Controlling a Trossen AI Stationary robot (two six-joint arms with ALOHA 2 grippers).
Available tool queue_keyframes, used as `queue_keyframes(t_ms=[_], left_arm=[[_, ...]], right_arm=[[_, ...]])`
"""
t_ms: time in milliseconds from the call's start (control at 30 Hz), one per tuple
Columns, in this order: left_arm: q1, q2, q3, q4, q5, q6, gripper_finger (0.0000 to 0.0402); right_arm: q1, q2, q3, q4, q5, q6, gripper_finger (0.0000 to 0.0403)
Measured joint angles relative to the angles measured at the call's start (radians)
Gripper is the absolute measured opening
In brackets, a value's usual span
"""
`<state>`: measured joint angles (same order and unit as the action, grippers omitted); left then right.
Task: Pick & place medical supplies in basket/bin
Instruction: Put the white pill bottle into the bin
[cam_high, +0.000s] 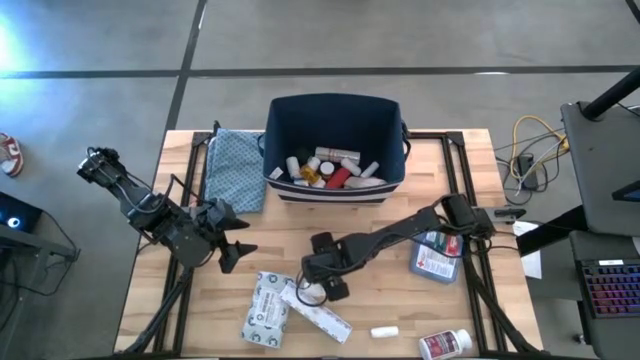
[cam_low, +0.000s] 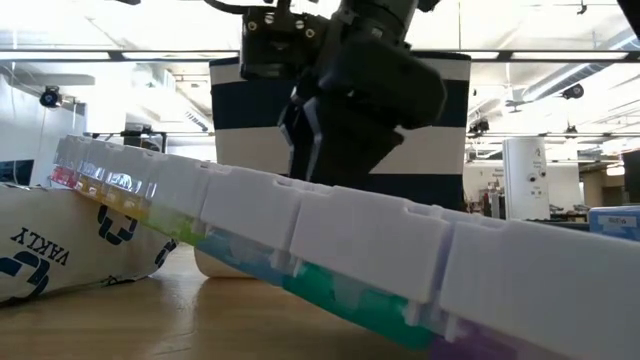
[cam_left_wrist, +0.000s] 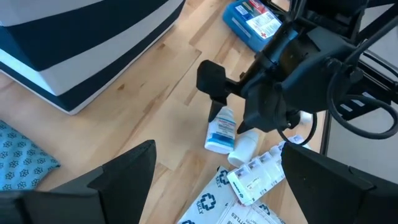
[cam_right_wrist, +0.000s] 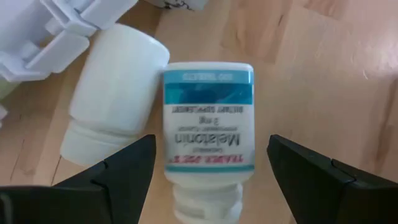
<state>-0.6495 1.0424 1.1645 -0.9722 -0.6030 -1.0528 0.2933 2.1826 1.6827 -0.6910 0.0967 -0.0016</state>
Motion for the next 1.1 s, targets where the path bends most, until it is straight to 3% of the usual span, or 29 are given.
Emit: queue_keyframes(t_ms=[733,1100], left_arm=[[0.0,0.0,0.0,0.0,-0.002,0.0,0.0324],[0.0,0.0,0.0,0.0,-0.003,0.0,0.0324]], right_arm=[[-0.022,-0.001,-0.083,0.155,0.0,0.024,0.0295],[-0.048,-0.001,-0.081,0.152,0.0,0.181,0.0222]])
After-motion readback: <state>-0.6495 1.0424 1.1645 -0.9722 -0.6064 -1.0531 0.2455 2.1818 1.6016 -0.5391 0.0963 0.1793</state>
